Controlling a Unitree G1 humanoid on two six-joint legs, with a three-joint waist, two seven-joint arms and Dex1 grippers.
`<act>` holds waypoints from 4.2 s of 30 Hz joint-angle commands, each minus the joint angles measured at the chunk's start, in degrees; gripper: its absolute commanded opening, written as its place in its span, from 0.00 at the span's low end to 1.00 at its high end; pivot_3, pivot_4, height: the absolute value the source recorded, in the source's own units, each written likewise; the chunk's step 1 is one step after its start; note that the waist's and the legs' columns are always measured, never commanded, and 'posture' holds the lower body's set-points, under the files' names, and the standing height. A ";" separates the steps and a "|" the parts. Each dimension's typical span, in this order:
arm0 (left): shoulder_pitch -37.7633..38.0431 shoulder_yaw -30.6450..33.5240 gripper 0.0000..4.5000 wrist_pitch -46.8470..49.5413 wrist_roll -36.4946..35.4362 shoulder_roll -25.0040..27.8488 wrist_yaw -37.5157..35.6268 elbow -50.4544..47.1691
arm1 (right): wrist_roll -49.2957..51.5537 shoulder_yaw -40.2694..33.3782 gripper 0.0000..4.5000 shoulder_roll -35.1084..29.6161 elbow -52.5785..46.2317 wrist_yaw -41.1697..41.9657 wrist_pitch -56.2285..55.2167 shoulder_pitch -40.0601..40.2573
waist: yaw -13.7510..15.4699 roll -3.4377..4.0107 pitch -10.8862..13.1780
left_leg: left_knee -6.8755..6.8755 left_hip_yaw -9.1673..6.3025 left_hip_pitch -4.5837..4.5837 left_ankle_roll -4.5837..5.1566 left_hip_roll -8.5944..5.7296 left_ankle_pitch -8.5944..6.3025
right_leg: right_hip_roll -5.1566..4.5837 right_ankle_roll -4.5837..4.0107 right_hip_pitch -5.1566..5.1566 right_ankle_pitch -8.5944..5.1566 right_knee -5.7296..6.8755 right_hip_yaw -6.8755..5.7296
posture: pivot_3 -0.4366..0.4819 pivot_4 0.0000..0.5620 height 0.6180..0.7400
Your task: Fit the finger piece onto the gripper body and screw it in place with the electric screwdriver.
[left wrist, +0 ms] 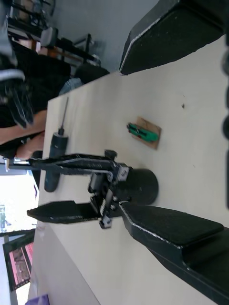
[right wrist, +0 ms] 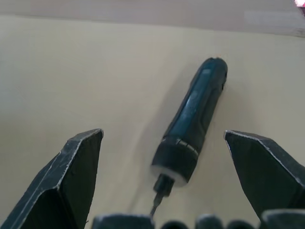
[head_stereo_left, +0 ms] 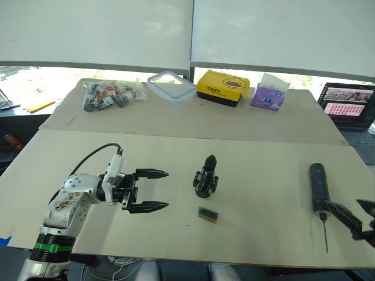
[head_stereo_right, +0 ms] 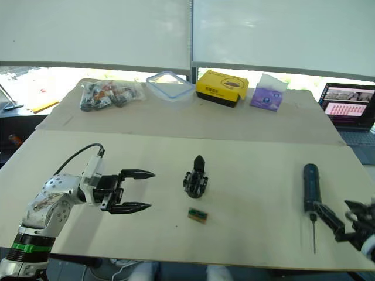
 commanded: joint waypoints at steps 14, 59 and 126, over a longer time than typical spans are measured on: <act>-0.90 -2.82 0.99 4.06 -2.84 -0.37 4.97 -10.06 | -9.18 24.47 1.00 -10.96 27.16 -5.33 23.70 -32.29 | 0.58 -0.06 0.06 | 0.06 -0.02 -0.30 0.58 -0.03 0.30 | 0.06 0.24 0.06 -0.07 0.13 0.00 | 0.48 0.27 1.00; 3.31 -1.41 1.00 -2.64 0.22 3.40 1.57 -6.42 | -4.05 37.59 0.99 -21.55 -6.91 13.25 37.69 -35.99 | 0.43 0.39 0.61 | 0.31 -0.18 -0.70 0.67 -0.15 0.28 | 0.07 0.39 -0.13 -0.10 0.28 -0.01 | 0.48 0.27 1.00; 6.29 -13.13 1.00 -9.28 14.47 -2.21 9.53 -2.03 | -12.87 32.26 0.42 27.97 -20.05 33.36 -29.30 -23.04 | 0.57 0.50 0.61 | 0.40 -0.67 -0.80 0.65 -0.12 0.30 | 0.16 0.41 0.02 -0.10 0.46 -0.51 | 0.48 0.27 1.00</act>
